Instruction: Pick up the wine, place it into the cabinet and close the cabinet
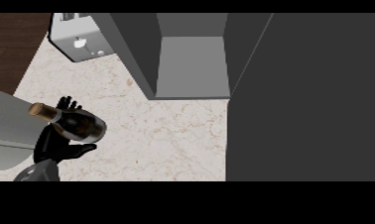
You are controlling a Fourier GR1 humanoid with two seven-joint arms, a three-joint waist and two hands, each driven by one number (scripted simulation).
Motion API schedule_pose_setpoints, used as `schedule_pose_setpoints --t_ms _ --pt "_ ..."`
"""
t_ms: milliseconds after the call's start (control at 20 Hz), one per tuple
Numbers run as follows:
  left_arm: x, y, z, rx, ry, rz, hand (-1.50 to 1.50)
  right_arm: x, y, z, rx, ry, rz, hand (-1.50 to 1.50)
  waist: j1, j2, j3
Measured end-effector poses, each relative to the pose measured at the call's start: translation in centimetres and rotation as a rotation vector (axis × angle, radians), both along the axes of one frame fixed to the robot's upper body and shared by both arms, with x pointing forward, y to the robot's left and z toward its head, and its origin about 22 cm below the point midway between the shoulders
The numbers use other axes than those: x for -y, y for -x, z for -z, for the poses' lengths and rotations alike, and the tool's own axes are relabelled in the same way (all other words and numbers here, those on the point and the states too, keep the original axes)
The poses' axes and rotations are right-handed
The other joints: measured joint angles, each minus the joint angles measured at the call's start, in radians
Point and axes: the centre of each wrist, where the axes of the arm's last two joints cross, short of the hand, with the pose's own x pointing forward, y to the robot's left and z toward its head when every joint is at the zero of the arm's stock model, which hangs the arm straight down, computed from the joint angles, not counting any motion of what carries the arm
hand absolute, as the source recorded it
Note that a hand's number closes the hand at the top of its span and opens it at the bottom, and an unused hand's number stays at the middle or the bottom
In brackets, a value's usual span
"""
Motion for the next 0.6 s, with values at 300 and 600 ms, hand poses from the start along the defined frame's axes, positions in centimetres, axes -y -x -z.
schedule_pose_setpoints --t_ms 300,600 --pt "0.01 0.5 0.46 -0.001 0.012 -0.008 1.5 -0.14 0.02 -0.19 -0.008 0.0 -0.005 -1.5 -0.004 0.002 -0.001" --pt "0.19 0.44 0.54 0.007 0.025 0.008 1.5 -0.32 -0.15 0.07 -0.013 0.008 0.002 -1.5 -0.003 0.0 0.001"
